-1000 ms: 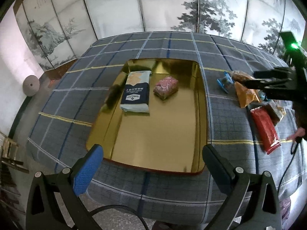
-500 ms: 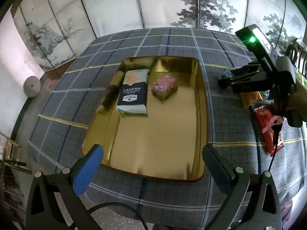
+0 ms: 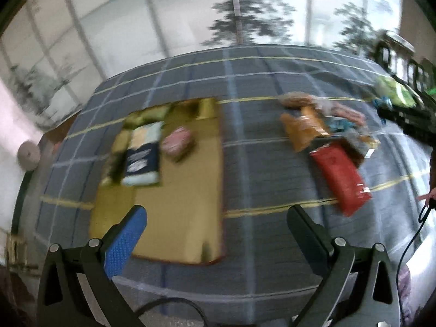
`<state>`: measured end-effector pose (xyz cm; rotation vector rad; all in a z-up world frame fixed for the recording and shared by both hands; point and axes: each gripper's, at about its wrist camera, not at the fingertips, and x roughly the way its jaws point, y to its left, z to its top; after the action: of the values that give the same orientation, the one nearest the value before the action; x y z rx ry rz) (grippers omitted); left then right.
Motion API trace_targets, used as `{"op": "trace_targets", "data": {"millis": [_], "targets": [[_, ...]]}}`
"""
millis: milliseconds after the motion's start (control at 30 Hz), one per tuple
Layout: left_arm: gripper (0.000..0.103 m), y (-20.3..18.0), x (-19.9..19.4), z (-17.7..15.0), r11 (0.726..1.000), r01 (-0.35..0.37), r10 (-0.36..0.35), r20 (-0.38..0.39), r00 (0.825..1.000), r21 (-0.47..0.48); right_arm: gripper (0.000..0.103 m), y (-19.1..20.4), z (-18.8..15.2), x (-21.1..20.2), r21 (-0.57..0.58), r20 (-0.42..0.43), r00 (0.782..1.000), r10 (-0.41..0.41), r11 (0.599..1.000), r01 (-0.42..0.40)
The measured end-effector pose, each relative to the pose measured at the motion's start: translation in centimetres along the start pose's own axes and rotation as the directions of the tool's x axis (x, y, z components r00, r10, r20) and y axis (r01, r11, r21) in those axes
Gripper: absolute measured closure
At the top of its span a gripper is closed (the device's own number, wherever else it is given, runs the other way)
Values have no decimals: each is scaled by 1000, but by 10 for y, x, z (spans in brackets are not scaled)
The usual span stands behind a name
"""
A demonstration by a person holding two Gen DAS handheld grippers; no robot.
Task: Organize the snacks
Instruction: 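Grasp the blue round-wrapped snack with the right gripper, then grasp the orange snack bag with the left gripper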
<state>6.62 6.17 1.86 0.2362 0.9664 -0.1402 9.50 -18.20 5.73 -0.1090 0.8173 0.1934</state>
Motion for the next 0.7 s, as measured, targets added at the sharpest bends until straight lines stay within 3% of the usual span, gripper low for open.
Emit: {"op": "trace_targets", "data": {"millis": [133, 200, 333, 467, 600, 700], "targets": [[1, -25, 17, 28, 992, 118, -117, -24, 993, 36, 63, -49, -44, -21, 77, -29, 993, -115, 990, 117], [1, -38, 29, 44, 990, 128, -127, -32, 991, 58, 63, -67, -61, -24, 112, -37, 988, -149, 982, 152], [1, -64, 50, 71, 974, 120, -124, 8, 992, 191, 63, -79, -77, -24, 164, -21, 989, -148, 975, 149], [2, -84, 69, 88, 923, 103, -126, 37, 991, 372, 63, -87, -87, -20, 196, -1, 992, -122, 973, 120], [6, -94, 88, 102, 846, 198, -201, -48, 979, 494, 63, -90, -99, -15, 227, -2, 996, -85, 970, 83], [8, -99, 101, 110, 813, 207, -191, -86, 978, 544, 63, -93, -98, -20, 245, 30, 997, -73, 968, 63]]}}
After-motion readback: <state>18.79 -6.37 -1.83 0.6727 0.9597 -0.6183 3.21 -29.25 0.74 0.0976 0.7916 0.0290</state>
